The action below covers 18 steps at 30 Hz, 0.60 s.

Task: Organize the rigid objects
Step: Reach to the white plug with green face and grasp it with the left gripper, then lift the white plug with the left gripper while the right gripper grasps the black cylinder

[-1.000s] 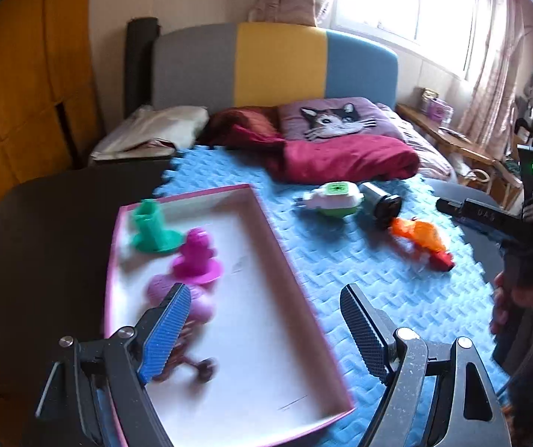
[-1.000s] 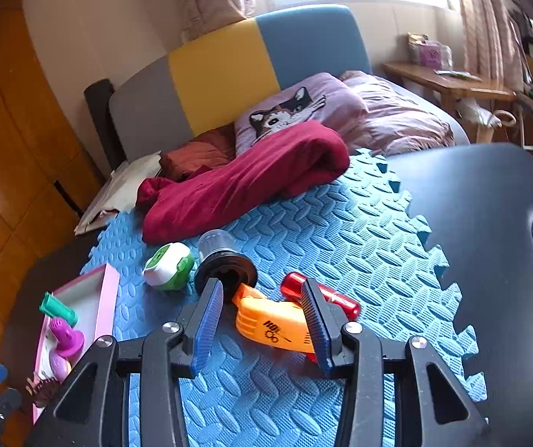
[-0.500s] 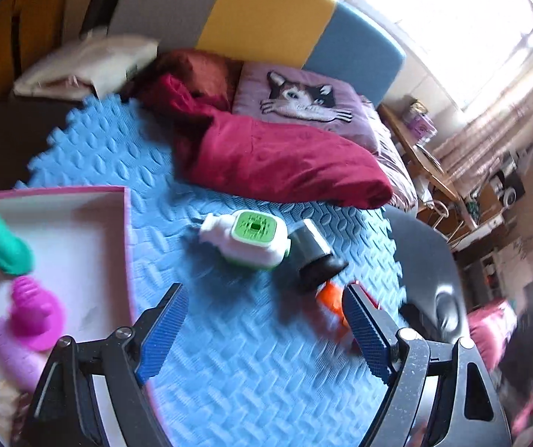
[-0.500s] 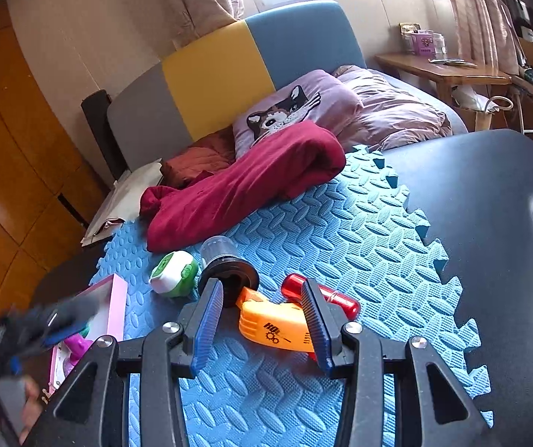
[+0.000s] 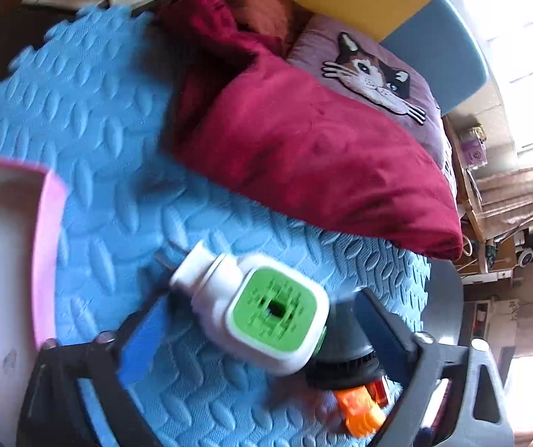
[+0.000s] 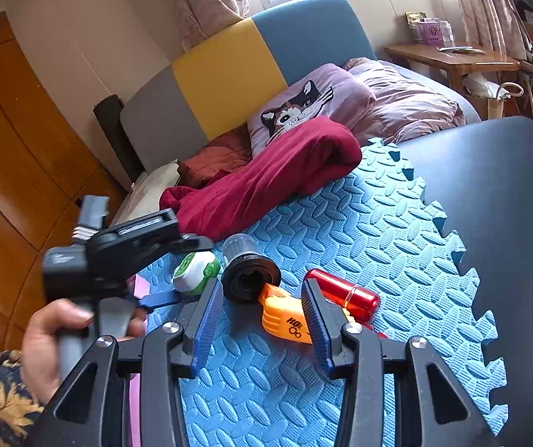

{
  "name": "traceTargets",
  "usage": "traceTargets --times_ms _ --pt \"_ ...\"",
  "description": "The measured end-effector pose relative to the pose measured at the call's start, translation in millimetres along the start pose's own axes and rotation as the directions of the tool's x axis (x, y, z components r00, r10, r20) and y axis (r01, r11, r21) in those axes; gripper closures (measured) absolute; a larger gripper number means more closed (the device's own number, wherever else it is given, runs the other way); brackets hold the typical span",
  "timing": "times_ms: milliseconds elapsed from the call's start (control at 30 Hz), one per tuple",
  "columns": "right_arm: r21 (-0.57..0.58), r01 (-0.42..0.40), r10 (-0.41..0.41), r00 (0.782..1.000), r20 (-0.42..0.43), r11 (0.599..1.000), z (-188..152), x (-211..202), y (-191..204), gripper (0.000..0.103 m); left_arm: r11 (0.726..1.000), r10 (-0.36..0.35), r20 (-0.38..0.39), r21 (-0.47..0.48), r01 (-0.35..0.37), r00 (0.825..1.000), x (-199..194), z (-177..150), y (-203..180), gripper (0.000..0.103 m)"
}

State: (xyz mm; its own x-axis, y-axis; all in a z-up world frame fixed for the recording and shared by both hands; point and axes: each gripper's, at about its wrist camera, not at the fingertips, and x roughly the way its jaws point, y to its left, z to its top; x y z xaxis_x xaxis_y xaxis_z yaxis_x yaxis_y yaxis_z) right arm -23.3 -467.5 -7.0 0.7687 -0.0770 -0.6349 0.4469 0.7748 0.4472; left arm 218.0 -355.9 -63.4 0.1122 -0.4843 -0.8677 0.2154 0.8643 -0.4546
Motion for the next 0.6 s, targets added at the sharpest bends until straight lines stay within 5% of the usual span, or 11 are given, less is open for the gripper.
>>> traceTargets --times_ms 67,200,400,600 --pt "0.003 0.000 0.000 1.000 -0.001 1.000 -0.3 0.6 -0.2 0.059 0.998 0.025 0.009 0.066 -0.025 1.000 2.0 -2.0 -9.2 0.005" --pt "0.014 0.002 -0.002 1.000 0.001 1.000 0.4 -0.4 -2.7 0.059 0.981 0.029 0.019 0.193 -0.032 0.999 -2.0 -12.9 -8.2 0.041" --pt "0.014 0.015 -0.015 1.000 0.005 1.000 1.0 -1.4 -3.3 0.059 0.934 0.032 0.065 0.353 -0.053 0.997 -14.7 -40.0 -9.6 0.044" --pt "0.052 0.035 -0.036 0.999 0.013 0.998 2.9 -1.4 -13.9 0.059 0.858 0.057 0.118 0.502 -0.109 0.991 -23.3 -70.4 -14.7 0.046"
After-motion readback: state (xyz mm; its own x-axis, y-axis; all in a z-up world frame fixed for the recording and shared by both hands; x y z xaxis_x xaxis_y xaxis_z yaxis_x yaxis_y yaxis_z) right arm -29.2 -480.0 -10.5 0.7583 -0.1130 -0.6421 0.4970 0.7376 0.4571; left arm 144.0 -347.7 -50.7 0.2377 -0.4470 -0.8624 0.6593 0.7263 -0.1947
